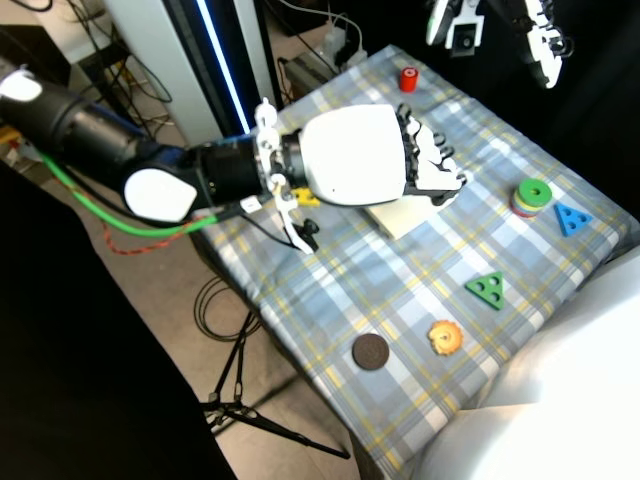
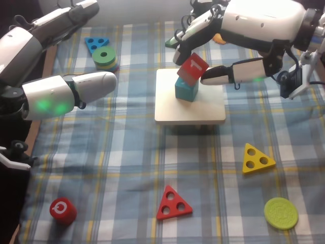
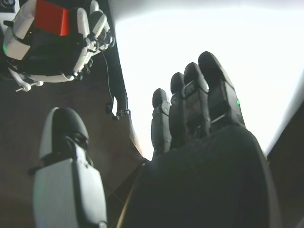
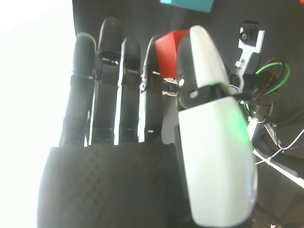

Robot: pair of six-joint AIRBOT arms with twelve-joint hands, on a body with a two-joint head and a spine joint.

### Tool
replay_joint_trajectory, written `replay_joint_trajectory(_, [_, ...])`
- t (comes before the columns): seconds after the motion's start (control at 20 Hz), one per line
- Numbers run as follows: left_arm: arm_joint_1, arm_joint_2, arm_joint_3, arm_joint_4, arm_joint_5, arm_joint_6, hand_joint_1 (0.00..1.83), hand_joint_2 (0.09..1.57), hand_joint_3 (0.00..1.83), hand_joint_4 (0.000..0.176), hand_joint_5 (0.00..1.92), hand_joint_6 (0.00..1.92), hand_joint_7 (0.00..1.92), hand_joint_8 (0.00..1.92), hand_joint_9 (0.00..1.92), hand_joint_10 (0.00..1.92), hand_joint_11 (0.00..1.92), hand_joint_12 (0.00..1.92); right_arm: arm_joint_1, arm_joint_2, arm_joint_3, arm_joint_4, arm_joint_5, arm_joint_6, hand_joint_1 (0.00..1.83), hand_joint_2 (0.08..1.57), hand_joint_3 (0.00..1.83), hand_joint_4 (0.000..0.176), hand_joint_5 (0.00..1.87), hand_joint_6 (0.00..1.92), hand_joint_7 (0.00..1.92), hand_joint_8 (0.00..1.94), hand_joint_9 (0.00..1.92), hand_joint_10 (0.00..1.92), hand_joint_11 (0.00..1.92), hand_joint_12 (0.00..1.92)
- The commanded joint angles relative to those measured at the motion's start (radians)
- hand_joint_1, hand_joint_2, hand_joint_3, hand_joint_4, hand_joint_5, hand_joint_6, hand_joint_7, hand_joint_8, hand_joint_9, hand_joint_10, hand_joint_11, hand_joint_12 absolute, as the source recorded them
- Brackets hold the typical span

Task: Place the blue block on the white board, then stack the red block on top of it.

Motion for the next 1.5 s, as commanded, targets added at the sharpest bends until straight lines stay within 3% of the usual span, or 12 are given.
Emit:
replay_joint_trajectory(0.0, [-0.013,-0.001,0.0,0.026,-0.118,-0.009,0.7,0.96,0.0,0.128,0.26,0.0,0.26,0.0,0.23,0.0,0.0,0.64,0.015,-0.005,0.003,0.042,0.098,0.006,1.15,1.13,0.0,0.0,0.96,1.0,0.82,0.31,0.8,0.05,0.22,1.05])
replay_joint_trajectory(0.05, [-0.013,-0.001,0.001,0.026,-0.118,-0.009,0.7,0.96,0.0,0.128,0.26,0.0,0.26,0.0,0.24,0.0,0.0,0.67,0.015,-0.007,0.006,0.04,0.095,0.006,1.21,1.15,0.0,0.0,1.0,1.04,0.78,1.0,0.82,0.04,0.23,1.05])
replay_joint_trajectory(0.1, [-0.013,-0.002,0.001,0.026,-0.117,-0.009,0.71,0.95,0.0,0.118,0.27,0.0,0.26,0.0,0.24,0.0,0.0,0.68,0.015,-0.009,0.008,0.04,0.093,0.006,1.21,1.17,0.0,0.0,0.98,1.09,0.73,1.19,0.82,0.03,0.23,1.07])
replay_joint_trajectory(0.15, [-0.013,-0.003,0.001,0.026,-0.116,-0.009,0.71,0.95,0.0,0.113,0.28,0.0,0.27,0.0,0.24,0.0,0.0,0.69,0.015,-0.01,0.009,0.04,0.091,0.006,1.22,1.18,0.0,0.0,0.98,1.1,0.72,1.24,0.82,0.03,0.21,1.07])
replay_joint_trajectory(0.65, [-0.02,-0.012,0.007,0.026,-0.109,-0.009,0.68,0.95,0.0,0.087,0.29,0.0,0.27,0.0,0.24,0.0,0.0,0.67,0.029,-0.024,0.024,0.034,0.08,0.006,1.21,1.2,0.0,0.0,0.94,1.2,0.7,1.23,0.81,0.01,0.27,0.96])
replay_joint_trajectory(0.75, [-0.021,-0.012,0.008,0.026,-0.108,-0.009,0.68,0.95,0.0,0.095,0.29,0.0,0.27,0.0,0.24,0.0,0.0,0.67,0.029,-0.024,0.025,0.033,0.078,0.006,1.21,1.19,0.0,0.0,0.95,1.18,0.72,1.21,0.83,0.01,0.29,0.96])
replay_joint_trajectory(0.9, [-0.022,-0.012,0.008,0.026,-0.109,-0.009,0.68,0.96,0.0,0.085,0.3,0.0,0.26,0.0,0.23,0.0,0.0,0.62,0.029,-0.027,0.025,0.03,0.075,0.006,1.21,1.19,0.0,0.0,0.95,1.17,0.73,1.19,0.82,0.0,0.29,0.94])
replay_joint_trajectory(1.0, [-0.022,-0.013,0.008,0.026,-0.109,-0.009,0.69,0.95,0.0,0.095,0.29,0.0,0.28,0.0,0.24,0.0,0.0,0.67,0.029,-0.029,0.025,0.028,0.071,0.006,1.21,1.19,0.0,0.0,0.95,1.18,0.73,1.19,0.81,0.0,0.27,0.93])
replay_joint_trajectory(1.05, [-0.022,-0.013,0.008,0.026,-0.108,-0.009,0.69,0.95,0.0,0.09,0.29,0.0,0.28,0.0,0.24,0.0,0.0,0.69,0.029,-0.03,0.025,0.026,0.069,0.006,1.16,1.14,0.0,0.0,0.96,1.03,0.74,0.58,0.79,0.01,0.26,0.89])
replay_joint_trajectory(1.1, [-0.022,-0.014,0.008,0.026,-0.108,-0.009,0.69,0.95,0.0,0.089,0.29,0.0,0.28,0.0,0.25,0.0,0.0,0.69,0.029,-0.03,0.025,0.024,0.068,0.006,1.15,1.13,0.0,0.0,0.95,1.02,0.82,0.25,0.78,0.0,0.26,0.85])
replay_joint_trajectory(1.15, [-0.022,-0.014,0.008,0.026,-0.108,-0.009,0.7,0.96,0.0,0.095,0.28,0.0,0.28,0.0,0.25,0.0,0.0,0.69,0.029,-0.031,0.025,0.021,0.067,0.006,1.14,1.13,0.0,0.0,0.94,1.03,0.85,0.11,0.76,0.0,0.25,0.82])
replay_joint_trajectory(1.45, [-0.023,-0.014,0.008,0.026,-0.108,-0.009,0.71,0.95,0.0,0.098,0.29,0.0,0.28,0.0,0.24,0.0,0.0,0.67,0.029,-0.03,0.026,0.019,0.06,0.006,1.09,1.14,0.0,0.0,0.92,1.07,0.86,0.0,0.76,0.0,0.19,1.05])
